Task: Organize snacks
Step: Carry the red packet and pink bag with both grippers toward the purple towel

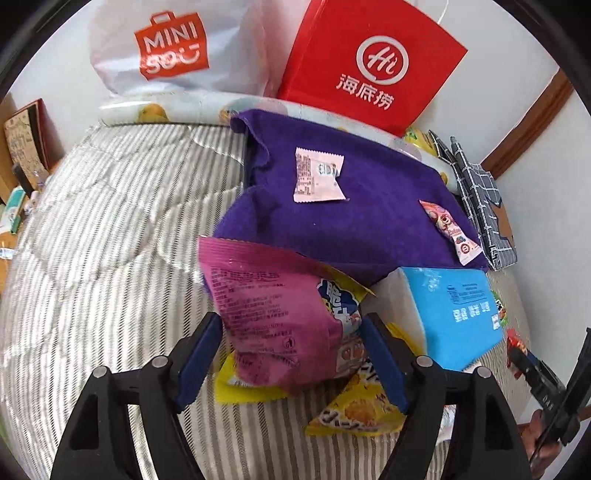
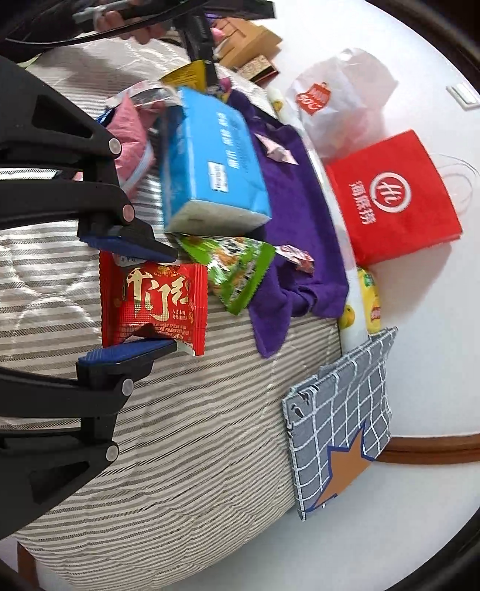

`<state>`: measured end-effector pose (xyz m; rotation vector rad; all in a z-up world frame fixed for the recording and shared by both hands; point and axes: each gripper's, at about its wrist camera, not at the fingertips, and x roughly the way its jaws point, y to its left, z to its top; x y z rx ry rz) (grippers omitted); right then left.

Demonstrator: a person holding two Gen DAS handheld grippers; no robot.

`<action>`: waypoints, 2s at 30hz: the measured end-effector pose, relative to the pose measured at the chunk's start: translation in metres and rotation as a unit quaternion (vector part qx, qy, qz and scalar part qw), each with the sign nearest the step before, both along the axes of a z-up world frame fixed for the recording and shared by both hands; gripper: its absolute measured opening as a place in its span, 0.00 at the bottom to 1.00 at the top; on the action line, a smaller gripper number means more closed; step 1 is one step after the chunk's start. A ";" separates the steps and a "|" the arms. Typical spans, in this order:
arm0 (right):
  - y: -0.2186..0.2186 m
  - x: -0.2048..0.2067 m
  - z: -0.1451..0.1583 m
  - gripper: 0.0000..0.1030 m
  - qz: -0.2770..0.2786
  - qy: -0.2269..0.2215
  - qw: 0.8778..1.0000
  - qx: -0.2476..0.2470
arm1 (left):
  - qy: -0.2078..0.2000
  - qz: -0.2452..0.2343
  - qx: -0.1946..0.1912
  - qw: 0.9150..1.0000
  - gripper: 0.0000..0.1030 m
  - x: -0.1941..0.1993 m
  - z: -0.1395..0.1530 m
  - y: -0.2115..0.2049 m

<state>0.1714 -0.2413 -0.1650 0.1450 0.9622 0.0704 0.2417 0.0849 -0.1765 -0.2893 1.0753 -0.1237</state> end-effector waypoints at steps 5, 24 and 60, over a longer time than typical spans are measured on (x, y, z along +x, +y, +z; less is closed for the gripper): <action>0.007 -0.004 -0.017 0.40 0.009 0.015 1.000 0.002 | 0.012 -0.003 -0.011 1.000 0.81 0.008 -0.016 -0.005; 0.013 -0.011 -0.026 0.42 -0.012 0.007 1.000 0.007 | -0.019 -0.002 -0.039 0.999 0.65 -0.020 0.008 0.021; 0.035 -0.076 0.098 0.42 0.005 -0.113 0.994 0.011 | -0.108 -0.063 -0.050 0.991 0.65 -0.113 0.101 -0.023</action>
